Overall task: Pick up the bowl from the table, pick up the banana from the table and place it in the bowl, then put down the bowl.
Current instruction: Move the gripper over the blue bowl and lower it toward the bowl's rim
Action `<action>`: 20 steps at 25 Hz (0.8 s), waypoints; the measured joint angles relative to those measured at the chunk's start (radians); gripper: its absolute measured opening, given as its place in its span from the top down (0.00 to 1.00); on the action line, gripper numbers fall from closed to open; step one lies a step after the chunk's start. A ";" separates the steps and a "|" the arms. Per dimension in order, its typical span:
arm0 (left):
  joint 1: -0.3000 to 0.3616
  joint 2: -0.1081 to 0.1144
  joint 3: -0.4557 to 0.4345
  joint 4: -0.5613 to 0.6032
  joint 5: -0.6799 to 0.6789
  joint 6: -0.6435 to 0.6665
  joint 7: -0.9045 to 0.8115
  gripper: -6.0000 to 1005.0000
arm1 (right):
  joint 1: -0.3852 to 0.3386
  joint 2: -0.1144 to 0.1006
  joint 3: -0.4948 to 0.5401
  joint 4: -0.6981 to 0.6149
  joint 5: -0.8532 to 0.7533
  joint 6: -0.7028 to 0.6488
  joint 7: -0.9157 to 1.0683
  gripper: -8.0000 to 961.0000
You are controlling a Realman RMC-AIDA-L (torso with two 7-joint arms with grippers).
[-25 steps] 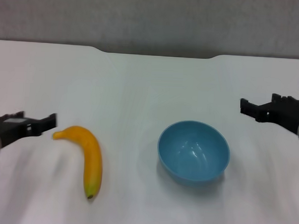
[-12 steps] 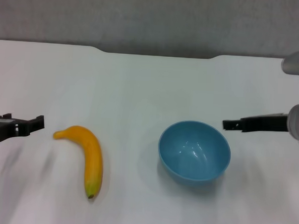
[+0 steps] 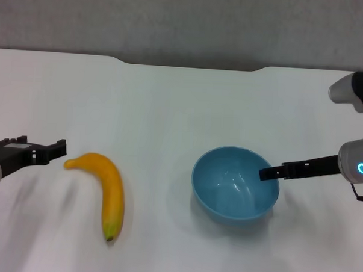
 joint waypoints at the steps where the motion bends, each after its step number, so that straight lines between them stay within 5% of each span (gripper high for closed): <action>1: 0.000 0.000 0.000 0.000 0.000 0.000 0.000 0.17 | 0.006 0.000 0.005 -0.015 0.000 -0.005 -0.013 0.09; 20: -0.025 -0.002 0.099 0.053 -0.022 0.103 -0.015 0.18 | 0.070 0.003 0.006 -0.204 0.083 -0.105 -0.122 0.09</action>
